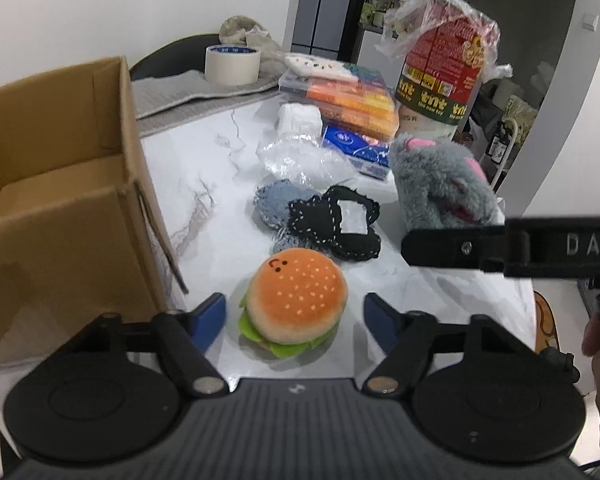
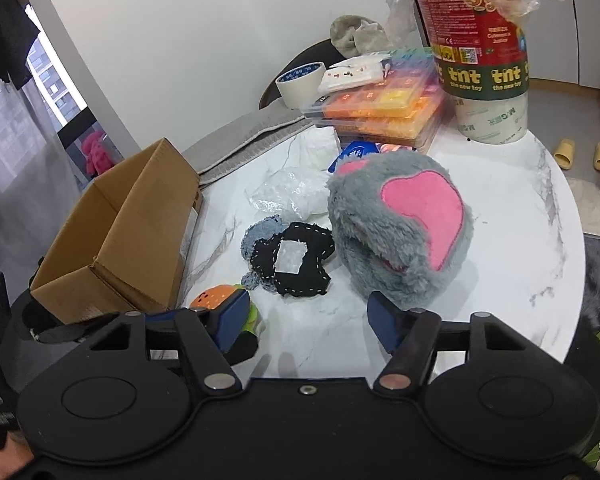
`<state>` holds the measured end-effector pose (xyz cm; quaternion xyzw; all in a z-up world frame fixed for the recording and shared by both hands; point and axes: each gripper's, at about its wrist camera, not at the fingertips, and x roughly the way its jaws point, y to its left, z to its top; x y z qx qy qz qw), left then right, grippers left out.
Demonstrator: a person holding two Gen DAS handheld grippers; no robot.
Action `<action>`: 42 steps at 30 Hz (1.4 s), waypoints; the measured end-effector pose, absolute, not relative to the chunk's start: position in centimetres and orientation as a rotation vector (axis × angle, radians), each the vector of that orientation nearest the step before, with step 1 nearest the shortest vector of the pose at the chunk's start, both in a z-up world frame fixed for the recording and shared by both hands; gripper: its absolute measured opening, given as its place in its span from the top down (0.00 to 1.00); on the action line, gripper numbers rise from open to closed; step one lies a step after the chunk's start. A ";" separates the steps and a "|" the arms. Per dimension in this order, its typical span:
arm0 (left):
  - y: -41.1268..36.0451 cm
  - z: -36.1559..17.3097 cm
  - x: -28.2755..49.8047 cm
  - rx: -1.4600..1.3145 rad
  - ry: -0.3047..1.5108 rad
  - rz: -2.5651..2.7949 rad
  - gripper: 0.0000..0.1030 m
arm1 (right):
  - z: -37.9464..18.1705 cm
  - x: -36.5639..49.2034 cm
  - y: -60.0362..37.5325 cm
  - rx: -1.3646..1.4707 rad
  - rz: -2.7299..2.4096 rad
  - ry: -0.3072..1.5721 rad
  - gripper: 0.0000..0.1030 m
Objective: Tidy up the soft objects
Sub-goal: 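Grasp the plush hamburger with the left tool while the right tool grasps the black stitched fabric, then carry the hamburger and black fabric over the cardboard box with both tools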
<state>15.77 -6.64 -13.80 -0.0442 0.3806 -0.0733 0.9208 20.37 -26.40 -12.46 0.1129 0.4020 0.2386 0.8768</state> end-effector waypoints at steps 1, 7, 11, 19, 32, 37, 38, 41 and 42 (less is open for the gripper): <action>-6.7 -13.8 15.8 -0.080 0.772 -0.140 0.38 | -12.6 20.6 -26.3 0.237 0.498 0.843 0.38; -5.7 -13.6 15.5 -0.122 0.755 -0.108 0.58 | -13.1 21.6 -24.8 0.203 0.508 0.855 0.41; -5.4 -13.3 14.6 -0.126 0.762 -0.123 0.58 | -13.6 22.1 -23.9 0.180 0.498 0.864 0.43; -4.6 -13.0 13.6 -0.142 0.772 -0.117 0.58 | -14.3 22.7 -22.0 0.116 0.473 0.863 0.46; -3.5 -12.5 12.4 -0.163 0.758 -0.100 0.58 | -14.7 23.0 -20.1 0.025 0.435 0.799 0.72; -3.4 -12.1 11.8 -0.166 0.749 -0.099 0.58 | -14.4 22.3 -20.5 0.056 0.450 0.803 0.79; -3.4 -12.0 11.7 -0.164 0.748 -0.100 0.58 | -14.2 22.1 -20.5 0.059 0.455 0.802 0.79; -3.5 -11.5 11.5 -0.159 0.740 -0.101 0.58 | -13.3 21.3 -20.5 0.050 0.462 0.784 0.79; -3.6 -11.3 11.4 -0.160 0.739 -0.100 0.58 | -13.0 21.0 -20.5 0.046 0.463 0.777 0.79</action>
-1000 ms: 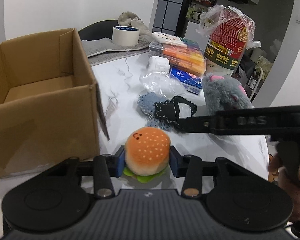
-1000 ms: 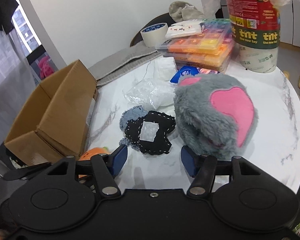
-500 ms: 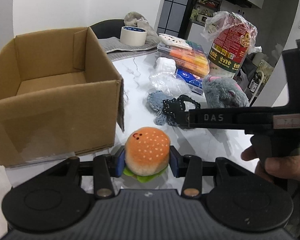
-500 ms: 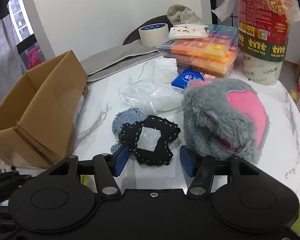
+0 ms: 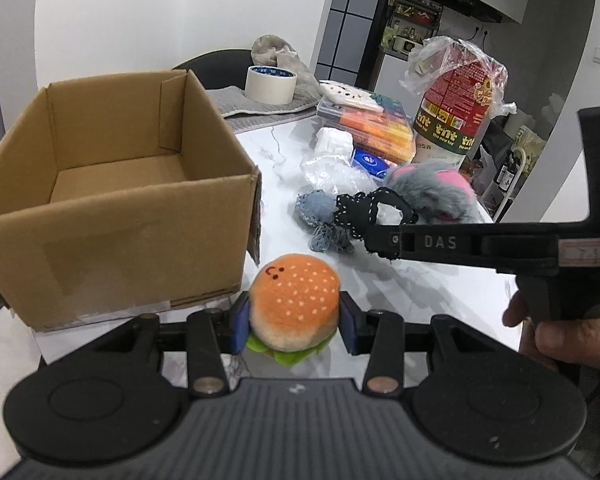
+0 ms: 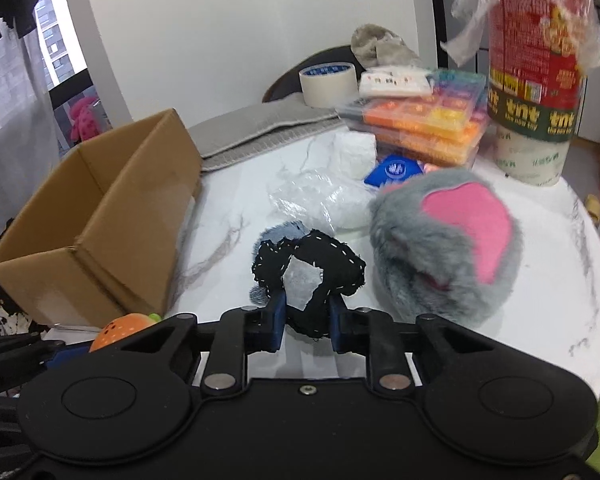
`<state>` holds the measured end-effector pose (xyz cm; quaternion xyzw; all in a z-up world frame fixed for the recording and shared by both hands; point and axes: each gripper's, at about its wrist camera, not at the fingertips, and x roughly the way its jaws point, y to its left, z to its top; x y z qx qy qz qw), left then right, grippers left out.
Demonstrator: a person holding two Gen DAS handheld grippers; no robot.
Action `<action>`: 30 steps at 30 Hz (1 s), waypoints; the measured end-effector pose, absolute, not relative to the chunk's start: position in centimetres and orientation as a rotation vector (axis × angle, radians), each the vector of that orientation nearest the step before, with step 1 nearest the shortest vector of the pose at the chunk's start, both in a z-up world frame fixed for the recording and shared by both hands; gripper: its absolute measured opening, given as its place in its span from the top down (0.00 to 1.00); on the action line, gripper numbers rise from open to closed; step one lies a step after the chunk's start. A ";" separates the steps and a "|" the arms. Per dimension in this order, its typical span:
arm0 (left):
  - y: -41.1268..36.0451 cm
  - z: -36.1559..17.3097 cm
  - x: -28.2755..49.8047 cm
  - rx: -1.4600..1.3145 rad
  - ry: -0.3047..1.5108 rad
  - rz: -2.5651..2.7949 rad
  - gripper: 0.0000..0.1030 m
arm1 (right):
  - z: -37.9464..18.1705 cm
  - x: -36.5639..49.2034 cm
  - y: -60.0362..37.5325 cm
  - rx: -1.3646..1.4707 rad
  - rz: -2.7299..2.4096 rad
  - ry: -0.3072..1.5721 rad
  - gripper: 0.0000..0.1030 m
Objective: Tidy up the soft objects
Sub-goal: 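Carry the hamburger and black fabric over the cardboard box with both tools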
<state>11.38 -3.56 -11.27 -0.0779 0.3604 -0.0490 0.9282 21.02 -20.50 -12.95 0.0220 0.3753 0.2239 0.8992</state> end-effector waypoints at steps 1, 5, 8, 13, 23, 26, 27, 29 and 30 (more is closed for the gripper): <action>-3.6 -11.0 11.2 -0.158 0.735 -0.101 0.58 | -12.6 20.8 -20.6 0.045 0.468 0.770 0.79; -3.9 -9.6 10.5 -0.120 0.711 -0.096 0.58 | -11.0 19.9 -21.0 0.039 0.487 0.750 0.79; -3.7 -8.3 10.1 -0.106 0.694 -0.089 0.58 | -9.8 19.4 -21.0 0.020 0.506 0.741 0.79; -3.0 -6.4 9.4 -0.098 0.682 -0.077 0.58 | -7.7 18.5 -20.8 -0.003 0.530 0.718 0.79; -1.6 -3.5 8.4 -0.078 0.671 -0.100 0.58 | -4.6 17.4 -20.0 -0.027 0.564 0.679 0.79; -0.9 -2.3 8.3 -0.061 0.667 -0.112 0.58 | -4.0 17.2 -19.6 -0.036 0.566 0.663 0.79; -0.8 -2.0 8.4 -0.056 0.667 -0.116 0.58 | -3.8 17.2 -19.5 -0.037 0.568 0.661 0.79; -0.2 -1.1 8.4 -0.044 0.661 -0.124 0.58 | -3.4 17.2 -19.2 -0.041 0.570 0.654 0.79; 0.1 -0.7 8.5 -0.038 0.658 -0.125 0.58 | -3.2 17.2 -19.1 -0.041 0.575 0.651 0.79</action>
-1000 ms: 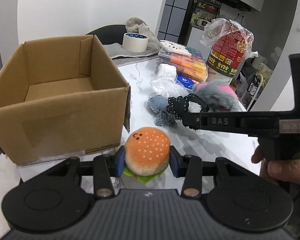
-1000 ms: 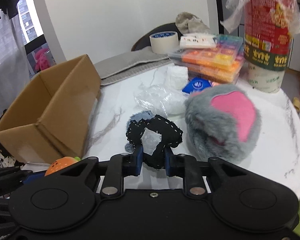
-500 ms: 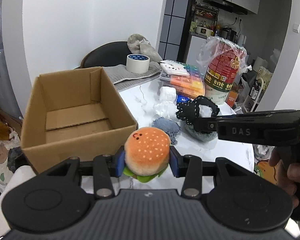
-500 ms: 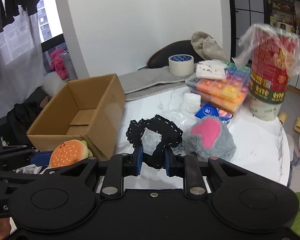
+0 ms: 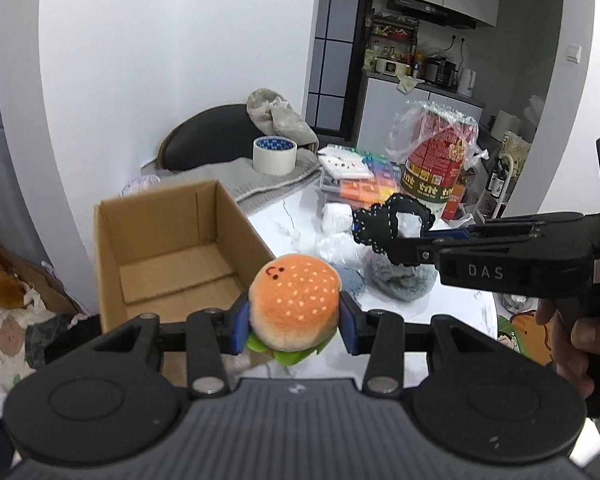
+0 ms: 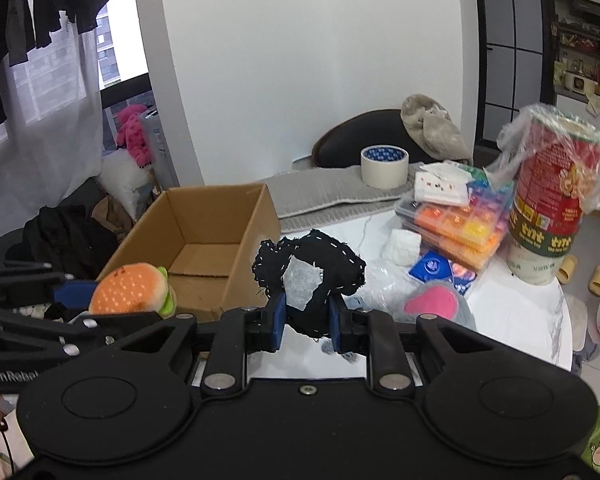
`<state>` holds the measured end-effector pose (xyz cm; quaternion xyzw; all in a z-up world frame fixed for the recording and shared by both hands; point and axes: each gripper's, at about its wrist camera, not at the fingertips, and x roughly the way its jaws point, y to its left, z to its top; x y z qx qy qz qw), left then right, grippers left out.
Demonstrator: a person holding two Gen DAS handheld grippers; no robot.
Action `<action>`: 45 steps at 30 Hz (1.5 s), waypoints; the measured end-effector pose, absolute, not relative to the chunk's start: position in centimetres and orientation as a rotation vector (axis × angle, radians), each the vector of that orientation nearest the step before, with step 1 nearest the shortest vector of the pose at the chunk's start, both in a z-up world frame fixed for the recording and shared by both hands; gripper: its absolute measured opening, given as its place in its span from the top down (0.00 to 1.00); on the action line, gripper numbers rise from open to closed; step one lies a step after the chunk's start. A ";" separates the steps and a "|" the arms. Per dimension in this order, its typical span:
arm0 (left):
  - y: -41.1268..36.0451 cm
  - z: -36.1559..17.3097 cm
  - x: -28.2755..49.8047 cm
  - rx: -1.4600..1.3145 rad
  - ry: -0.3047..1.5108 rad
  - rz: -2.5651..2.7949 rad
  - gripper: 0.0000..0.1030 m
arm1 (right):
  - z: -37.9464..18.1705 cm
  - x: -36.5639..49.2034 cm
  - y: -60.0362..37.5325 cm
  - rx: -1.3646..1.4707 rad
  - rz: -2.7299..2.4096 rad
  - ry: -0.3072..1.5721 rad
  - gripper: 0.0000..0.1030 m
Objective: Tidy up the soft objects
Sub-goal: 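Carry the hamburger and black fabric over the cardboard box with both tools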
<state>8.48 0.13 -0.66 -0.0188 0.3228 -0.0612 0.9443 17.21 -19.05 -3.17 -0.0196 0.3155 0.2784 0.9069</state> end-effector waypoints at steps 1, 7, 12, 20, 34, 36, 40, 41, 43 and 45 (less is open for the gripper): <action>0.5 -0.2 8.6 -0.031 0.655 -0.123 0.58 | -2.9 17.3 -18.8 -0.041 0.580 0.648 0.79; 3.0 1.2 10.0 0.016 0.668 -0.118 0.58 | -1.5 17.7 -17.0 -0.065 0.607 0.630 0.79; 4.8 1.3 11.7 0.048 0.696 -0.122 0.58 | -1.1 18.2 -15.5 -0.077 0.630 0.630 0.79; 7.1 -0.3 14.7 0.070 0.757 -0.107 0.58 | -1.1 19.1 -12.6 -0.134 0.666 0.647 0.79; 9.8 -3.5 19.9 0.070 0.829 -0.089 0.58 | -2.2 22.0 -8.4 -0.208 0.701 0.714 0.78; 10.2 -3.8 20.4 0.065 0.836 -0.090 0.58 | -2.2 22.1 -7.9 -0.212 0.702 0.720 0.78; 11.0 -4.5 21.5 0.051 0.856 -0.089 0.58 | -2.6 23.0 -7.0 -0.213 0.702 0.738 0.78; 11.2 -4.7 21.7 0.047 0.861 -0.090 0.58 | -2.7 23.2 -6.8 -0.210 0.702 0.741 0.78; 11.5 -5.1 22.1 0.040 0.871 -0.090 0.58 | -2.8 23.6 -6.4 -0.208 0.702 0.747 0.78; 11.8 -5.5 22.4 0.033 0.877 -0.090 0.58 | -3.0 23.9 -6.1 -0.208 0.700 0.752 0.78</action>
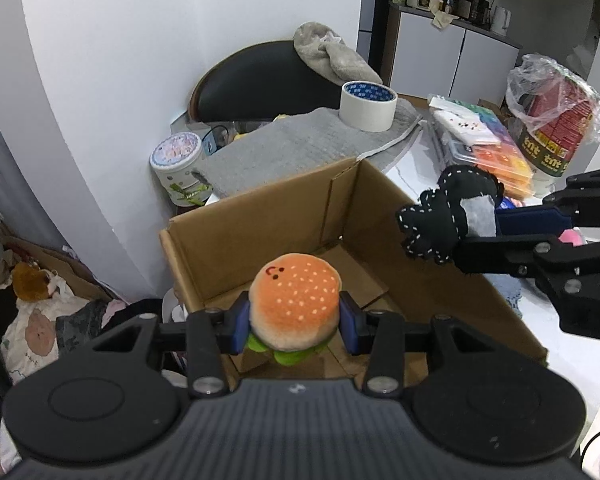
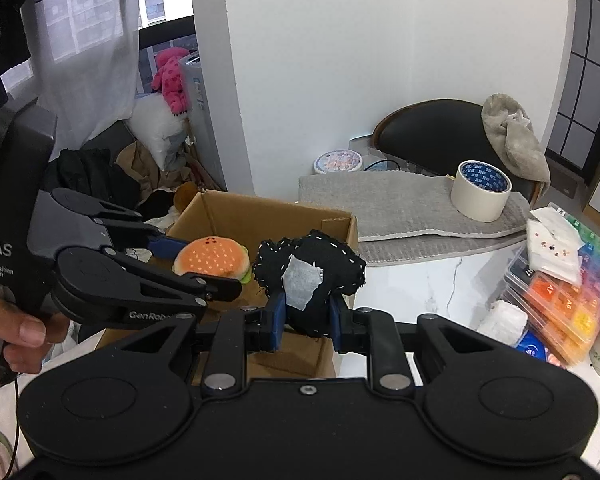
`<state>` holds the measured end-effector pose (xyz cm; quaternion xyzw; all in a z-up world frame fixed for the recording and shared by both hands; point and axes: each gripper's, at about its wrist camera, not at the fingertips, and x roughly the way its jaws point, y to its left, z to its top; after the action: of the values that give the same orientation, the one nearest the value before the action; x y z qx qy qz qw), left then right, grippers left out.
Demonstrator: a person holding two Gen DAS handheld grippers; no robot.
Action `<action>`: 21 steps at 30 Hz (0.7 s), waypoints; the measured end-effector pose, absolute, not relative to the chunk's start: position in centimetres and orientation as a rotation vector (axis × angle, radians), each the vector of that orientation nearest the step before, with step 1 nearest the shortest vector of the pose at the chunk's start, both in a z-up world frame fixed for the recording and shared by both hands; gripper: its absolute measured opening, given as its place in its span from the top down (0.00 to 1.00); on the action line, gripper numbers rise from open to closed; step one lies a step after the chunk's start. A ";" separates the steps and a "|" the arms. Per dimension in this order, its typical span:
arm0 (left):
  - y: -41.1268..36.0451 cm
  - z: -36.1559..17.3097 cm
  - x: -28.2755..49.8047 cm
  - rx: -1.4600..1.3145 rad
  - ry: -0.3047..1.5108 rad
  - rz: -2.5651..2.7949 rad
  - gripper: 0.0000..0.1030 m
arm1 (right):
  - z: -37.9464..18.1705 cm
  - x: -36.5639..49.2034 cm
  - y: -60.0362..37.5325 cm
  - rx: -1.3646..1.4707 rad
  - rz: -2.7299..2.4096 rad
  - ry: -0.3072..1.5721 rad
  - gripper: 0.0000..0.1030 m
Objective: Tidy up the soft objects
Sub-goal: 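Carry the hamburger and black fabric over the cardboard box with both tools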
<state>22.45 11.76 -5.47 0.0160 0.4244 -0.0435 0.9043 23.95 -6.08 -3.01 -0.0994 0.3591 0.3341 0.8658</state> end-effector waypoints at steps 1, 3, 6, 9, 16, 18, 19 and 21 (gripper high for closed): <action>11.9 -5.6 22.6 0.025 0.879 -0.091 0.58 | -3.1 24.1 -5.9 -0.208 0.699 0.755 0.78; 12.2 -5.7 22.8 0.020 0.878 -0.092 0.58 | -3.2 24.3 -5.6 -0.211 0.701 0.755 0.78; 12.5 -5.8 23.0 0.008 0.881 -0.095 0.57 | -3.4 24.5 -5.2 -0.214 0.702 0.759 0.78; 12.4 -5.9 23.3 0.012 0.878 -0.102 0.56 | -3.5 24.8 -4.7 -0.218 0.702 0.763 0.78; 12.6 -5.4 23.6 0.013 0.862 -0.085 0.39 | -3.4 25.3 -4.4 -0.213 0.696 0.767 0.78; 12.7 -5.0 23.3 0.022 0.848 -0.068 0.31 | -3.4 25.5 -4.2 -0.212 0.694 0.767 0.78; 12.8 -4.7 23.2 0.021 0.839 -0.068 0.30 | -3.4 25.6 -4.1 -0.210 0.695 0.767 0.78; 13.1 -4.1 22.6 0.015 0.817 -0.063 0.29 | -3.4 25.7 -3.9 -0.206 0.700 0.771 0.78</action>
<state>22.61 13.07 -4.11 0.0071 0.3971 -0.0306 0.9172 25.71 -3.88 -3.43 -0.0983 0.3678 0.3340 0.8623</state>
